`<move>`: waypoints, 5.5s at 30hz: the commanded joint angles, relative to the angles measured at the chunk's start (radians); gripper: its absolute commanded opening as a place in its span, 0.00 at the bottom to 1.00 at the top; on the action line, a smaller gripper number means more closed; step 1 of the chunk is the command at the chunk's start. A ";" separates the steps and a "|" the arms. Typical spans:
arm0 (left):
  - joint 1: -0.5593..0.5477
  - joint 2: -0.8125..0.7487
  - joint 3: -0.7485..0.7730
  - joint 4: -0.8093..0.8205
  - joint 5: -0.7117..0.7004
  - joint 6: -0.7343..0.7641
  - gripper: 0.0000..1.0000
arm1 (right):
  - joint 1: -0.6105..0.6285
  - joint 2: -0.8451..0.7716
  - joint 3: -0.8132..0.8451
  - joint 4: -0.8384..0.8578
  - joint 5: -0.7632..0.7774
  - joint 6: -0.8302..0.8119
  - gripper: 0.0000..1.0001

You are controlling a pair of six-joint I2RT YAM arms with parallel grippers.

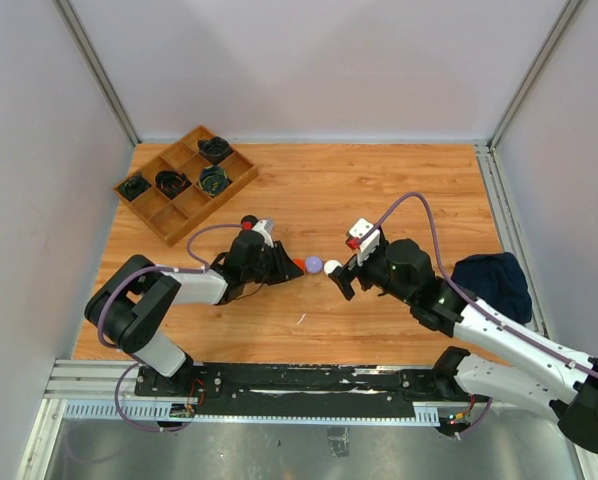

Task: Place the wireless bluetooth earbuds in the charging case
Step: Place the charging case at the center of the board, then pick up the charging case at the center of the board.

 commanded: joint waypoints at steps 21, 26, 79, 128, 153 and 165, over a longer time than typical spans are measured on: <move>-0.003 0.029 0.151 -0.340 -0.207 0.014 0.71 | -0.040 -0.069 -0.042 0.075 0.020 0.041 0.97; -0.003 -0.036 0.188 -0.495 -0.314 0.065 0.83 | -0.044 -0.079 -0.042 0.067 0.022 0.042 0.97; 0.308 0.362 0.699 -0.737 -0.351 0.455 0.54 | -0.072 -0.070 -0.036 0.049 0.023 0.040 0.98; -0.296 -0.346 0.450 -0.681 -0.211 1.781 0.43 | -0.401 0.112 0.243 -0.051 -0.686 0.382 0.99; -0.403 -0.343 0.487 -0.711 -0.188 1.877 0.44 | -0.337 0.308 0.264 0.089 -0.919 0.396 0.65; -0.422 -0.341 0.493 -0.728 -0.169 1.880 0.45 | -0.317 0.350 0.275 0.084 -0.945 0.368 0.45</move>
